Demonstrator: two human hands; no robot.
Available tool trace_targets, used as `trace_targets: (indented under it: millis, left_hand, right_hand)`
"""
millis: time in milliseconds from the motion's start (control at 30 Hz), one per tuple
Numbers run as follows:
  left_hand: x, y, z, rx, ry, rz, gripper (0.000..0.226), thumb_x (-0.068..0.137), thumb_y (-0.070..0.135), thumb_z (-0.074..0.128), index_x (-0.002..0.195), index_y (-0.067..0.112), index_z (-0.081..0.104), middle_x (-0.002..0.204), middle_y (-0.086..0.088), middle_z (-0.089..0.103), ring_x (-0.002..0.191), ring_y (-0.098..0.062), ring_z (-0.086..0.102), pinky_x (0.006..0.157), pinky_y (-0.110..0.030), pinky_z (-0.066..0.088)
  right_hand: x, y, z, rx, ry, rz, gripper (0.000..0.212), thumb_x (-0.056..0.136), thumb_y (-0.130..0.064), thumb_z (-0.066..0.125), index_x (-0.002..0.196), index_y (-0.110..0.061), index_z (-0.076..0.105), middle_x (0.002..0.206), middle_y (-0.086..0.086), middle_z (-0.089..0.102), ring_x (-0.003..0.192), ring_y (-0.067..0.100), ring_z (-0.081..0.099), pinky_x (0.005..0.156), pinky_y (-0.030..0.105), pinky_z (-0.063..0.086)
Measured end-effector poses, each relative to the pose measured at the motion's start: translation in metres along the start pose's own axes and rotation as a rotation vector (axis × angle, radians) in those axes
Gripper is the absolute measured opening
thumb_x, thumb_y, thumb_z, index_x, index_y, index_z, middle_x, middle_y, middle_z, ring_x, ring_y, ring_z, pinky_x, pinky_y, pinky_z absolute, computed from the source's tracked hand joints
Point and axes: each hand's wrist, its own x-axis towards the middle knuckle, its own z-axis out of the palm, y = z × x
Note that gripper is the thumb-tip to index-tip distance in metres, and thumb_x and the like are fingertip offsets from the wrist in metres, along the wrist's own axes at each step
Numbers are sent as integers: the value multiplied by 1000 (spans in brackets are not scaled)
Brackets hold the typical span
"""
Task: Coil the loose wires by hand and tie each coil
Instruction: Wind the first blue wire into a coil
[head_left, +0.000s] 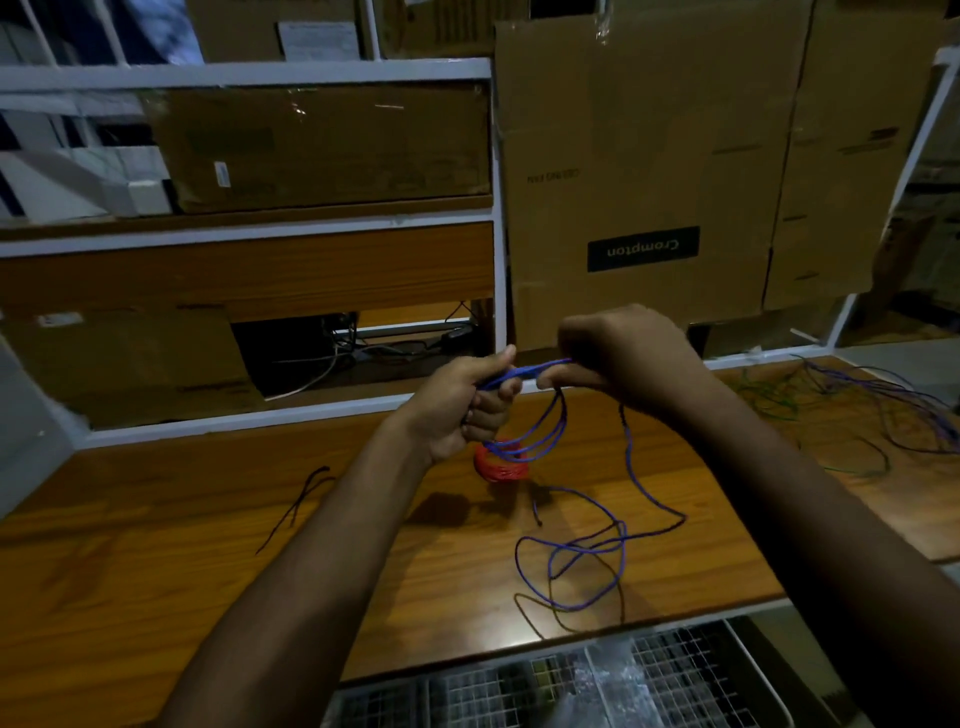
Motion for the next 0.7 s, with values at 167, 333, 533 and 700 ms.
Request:
trace_targets:
  millis: [167,333,533,700]
  left_hand:
    - [-8,9,-19,-195,68,24,36,93,39,45,62,20,38,43,10,25,34,-3,20,37,-20,7]
    - [-9,16,-31,-236,95,46,44,102,39,36,63,22,38,45,10,24,34,-3,20,35,-19,10]
    - [-5,15,-37,-355,118,102,47,102,38,36,58,22,41,44,10,25,42,-7,8,39,-20,6]
    - [7,6,-43,-298,214,109,45,105,39,34,63,22,38,45,10,26,33,-4,22,33,-19,14]
  right_hand:
    - [-11,23,31,157,4,11,42,81,-4,74,117,-23,63,122,-5,51,114,13,46,88,21,41]
    - [-23,24,49,377,141,87,51,80,14,65,122,-16,63,102,-3,69,89,7,68,79,27,59]
    - [-31,26,87,165,123,137,20,91,-9,65,100,-24,75,100,-7,64,97,16,51,78,36,45]
    - [-39,9,92,533,170,56,23,87,0,69,95,-21,75,89,-7,66,84,9,65,72,13,46]
